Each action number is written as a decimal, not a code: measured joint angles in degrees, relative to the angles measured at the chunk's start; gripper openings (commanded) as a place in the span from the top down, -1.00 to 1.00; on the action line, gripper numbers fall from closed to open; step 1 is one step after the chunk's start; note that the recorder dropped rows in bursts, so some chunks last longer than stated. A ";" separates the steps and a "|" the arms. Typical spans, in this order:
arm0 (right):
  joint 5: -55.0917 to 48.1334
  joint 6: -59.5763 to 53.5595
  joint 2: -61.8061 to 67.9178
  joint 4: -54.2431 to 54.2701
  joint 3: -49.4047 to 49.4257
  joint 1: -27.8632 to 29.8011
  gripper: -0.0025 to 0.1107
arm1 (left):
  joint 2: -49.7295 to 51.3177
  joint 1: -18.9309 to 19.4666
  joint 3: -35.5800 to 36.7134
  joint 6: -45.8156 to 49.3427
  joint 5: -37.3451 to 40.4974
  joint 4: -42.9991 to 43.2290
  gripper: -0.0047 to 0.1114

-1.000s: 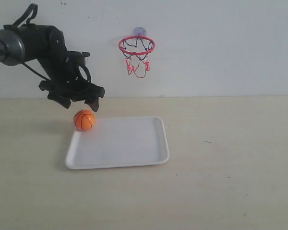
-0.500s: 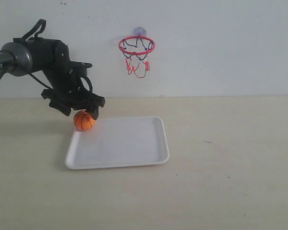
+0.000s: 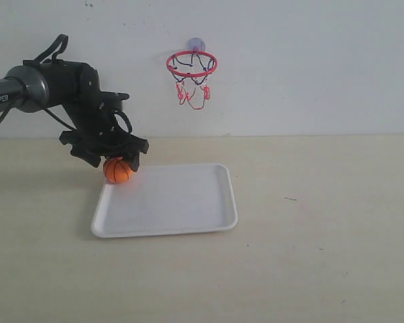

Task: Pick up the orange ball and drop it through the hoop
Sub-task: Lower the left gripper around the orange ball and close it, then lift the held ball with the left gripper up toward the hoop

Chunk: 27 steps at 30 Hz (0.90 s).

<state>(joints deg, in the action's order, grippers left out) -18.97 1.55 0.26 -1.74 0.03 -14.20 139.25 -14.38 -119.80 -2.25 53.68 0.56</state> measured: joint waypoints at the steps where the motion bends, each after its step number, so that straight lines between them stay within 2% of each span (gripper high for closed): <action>1: 0.00 0.00 0.00 0.00 0.00 0.00 0.96 | 0.00 0.00 0.00 0.00 -0.09 0.00 -0.43; 5: 0.00 0.00 0.00 0.00 0.00 0.00 0.96 | 0.00 0.00 0.00 0.00 -0.81 0.00 -0.37; 7: 0.00 0.00 0.00 0.00 0.00 0.00 0.96 | 0.00 0.00 0.00 0.00 -1.03 0.00 -0.12; 11: 0.00 0.00 0.00 0.00 0.00 0.00 0.96 | 0.00 0.00 0.00 0.00 -1.06 0.00 0.61; 12: 0.00 0.00 0.00 0.00 0.00 0.00 0.96 | 0.00 0.00 0.00 0.00 -0.95 0.00 0.85; 18: 0.00 0.00 0.00 0.00 0.00 0.00 0.96 | 0.00 0.00 0.00 0.00 0.27 1.16 0.85; 21: 0.00 0.00 0.00 0.00 0.00 0.00 0.96 | -0.38 0.00 -0.50 0.00 3.33 4.26 0.85; 24: 0.00 0.00 0.00 0.00 0.00 0.00 0.96 | -4.39 0.13 -1.32 0.00 5.90 6.64 0.85; 27: 0.00 0.00 0.00 0.00 0.00 0.00 0.96 | -8.51 0.26 -1.70 0.00 5.80 4.03 0.85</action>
<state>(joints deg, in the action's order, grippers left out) -18.97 1.55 0.26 -1.74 0.03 -14.20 130.73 -14.12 -121.49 -2.25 59.48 4.59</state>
